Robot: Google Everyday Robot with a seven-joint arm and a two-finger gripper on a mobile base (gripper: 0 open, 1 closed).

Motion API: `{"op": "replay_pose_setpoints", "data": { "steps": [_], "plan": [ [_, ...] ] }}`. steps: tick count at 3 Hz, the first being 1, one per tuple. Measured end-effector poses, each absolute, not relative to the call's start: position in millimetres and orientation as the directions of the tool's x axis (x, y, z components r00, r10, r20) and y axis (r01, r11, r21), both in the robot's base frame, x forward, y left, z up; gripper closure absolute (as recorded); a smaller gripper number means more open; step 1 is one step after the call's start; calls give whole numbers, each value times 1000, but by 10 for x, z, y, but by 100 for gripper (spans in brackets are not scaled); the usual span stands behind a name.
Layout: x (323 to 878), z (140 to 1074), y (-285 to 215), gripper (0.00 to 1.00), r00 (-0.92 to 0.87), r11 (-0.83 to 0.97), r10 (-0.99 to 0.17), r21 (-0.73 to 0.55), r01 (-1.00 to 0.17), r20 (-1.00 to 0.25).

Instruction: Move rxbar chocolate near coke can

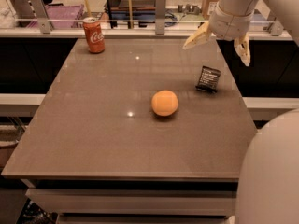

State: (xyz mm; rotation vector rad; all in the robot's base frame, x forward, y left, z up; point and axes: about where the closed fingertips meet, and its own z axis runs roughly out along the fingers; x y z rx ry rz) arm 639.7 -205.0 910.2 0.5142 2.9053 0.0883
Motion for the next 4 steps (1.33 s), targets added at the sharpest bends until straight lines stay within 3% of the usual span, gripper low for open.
{"op": "replay_pose_setpoints", "data": {
  "steps": [4],
  "plan": [
    [6329,8545,-1881,0,-905,910,411,101,401,-107]
  ]
}}
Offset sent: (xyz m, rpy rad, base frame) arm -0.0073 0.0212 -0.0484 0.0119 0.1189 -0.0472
